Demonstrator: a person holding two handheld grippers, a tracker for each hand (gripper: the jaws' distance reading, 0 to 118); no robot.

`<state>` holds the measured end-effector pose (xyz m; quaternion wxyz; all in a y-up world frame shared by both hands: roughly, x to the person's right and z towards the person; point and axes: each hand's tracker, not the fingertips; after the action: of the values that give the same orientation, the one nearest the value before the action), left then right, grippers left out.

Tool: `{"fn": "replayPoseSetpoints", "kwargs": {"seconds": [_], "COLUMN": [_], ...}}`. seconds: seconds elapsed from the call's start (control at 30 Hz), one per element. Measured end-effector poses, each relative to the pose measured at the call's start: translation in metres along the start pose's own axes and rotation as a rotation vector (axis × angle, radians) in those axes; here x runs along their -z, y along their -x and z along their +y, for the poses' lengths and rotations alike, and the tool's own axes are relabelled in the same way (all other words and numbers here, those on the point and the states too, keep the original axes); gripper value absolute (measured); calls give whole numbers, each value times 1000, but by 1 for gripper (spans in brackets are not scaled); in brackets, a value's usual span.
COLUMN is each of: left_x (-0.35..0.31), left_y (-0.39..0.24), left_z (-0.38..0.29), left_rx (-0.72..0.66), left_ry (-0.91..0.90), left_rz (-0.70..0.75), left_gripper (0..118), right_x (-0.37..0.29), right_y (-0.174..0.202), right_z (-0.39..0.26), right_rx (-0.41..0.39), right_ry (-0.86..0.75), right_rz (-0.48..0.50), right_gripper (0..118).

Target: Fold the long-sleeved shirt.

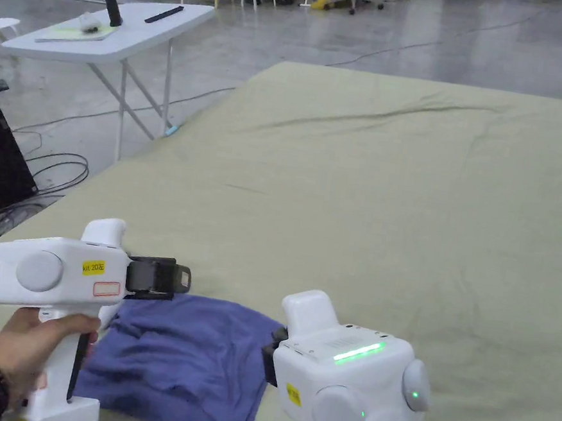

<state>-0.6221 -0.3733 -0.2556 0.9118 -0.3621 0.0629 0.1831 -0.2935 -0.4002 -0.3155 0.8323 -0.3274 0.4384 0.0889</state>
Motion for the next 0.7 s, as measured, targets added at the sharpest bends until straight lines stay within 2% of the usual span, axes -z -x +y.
{"fn": "replayPoseSetpoints", "kwargs": {"seconds": [0.03, 0.07, 0.1, 0.13, 0.2, 0.23, 0.27, 0.37, 0.47, 0.6, 0.7], "left_x": [-10, -15, -21, -25, -42, -46, -53, -69, -80, -79, -65], "left_y": [-25, -45, -73, -104, -174, -204, -237, -332, -409, -473, -507], "left_z": [-1, -4, -9, -16, -31, -35, -39, -54, -65, -77, -92], "left_rx": [-2, 10, 47, 95, 122, 127, 139, 276, 358, 277, 323], "left_ry": [-24, -57, -95, -153, -200, -230, -270, -441, -543, -678, -755], "left_rz": [-75, -108, -114, -79, -137, -219, -235, -193, -180, -273, -104], "left_gripper": [109, 90, 49, 0, 0, 0, 0, 0, 0, 0, 0], "right_x": [-19, -37, -60, -88, -134, -161, -186, -258, -323, -387, -414], "right_y": [-8, -15, -25, -37, -60, -74, -86, -121, -149, -176, -187], "right_z": [0, 0, -1, -3, -6, -7, -8, -12, -21, -42, -68], "right_rx": [11, 21, 38, 60, 94, 95, 92, 83, 112, 149, 157], "right_ry": [-11, -23, -45, -77, -138, -173, -200, -273, -349, -460, -511], "right_rz": [-12, -34, -66, -103, -167, -212, -269, -419, -530, -682, -795], "right_gripper": [0, 0, 0, 0, 0, 0, 0, 0, 0, 0, 0]}}
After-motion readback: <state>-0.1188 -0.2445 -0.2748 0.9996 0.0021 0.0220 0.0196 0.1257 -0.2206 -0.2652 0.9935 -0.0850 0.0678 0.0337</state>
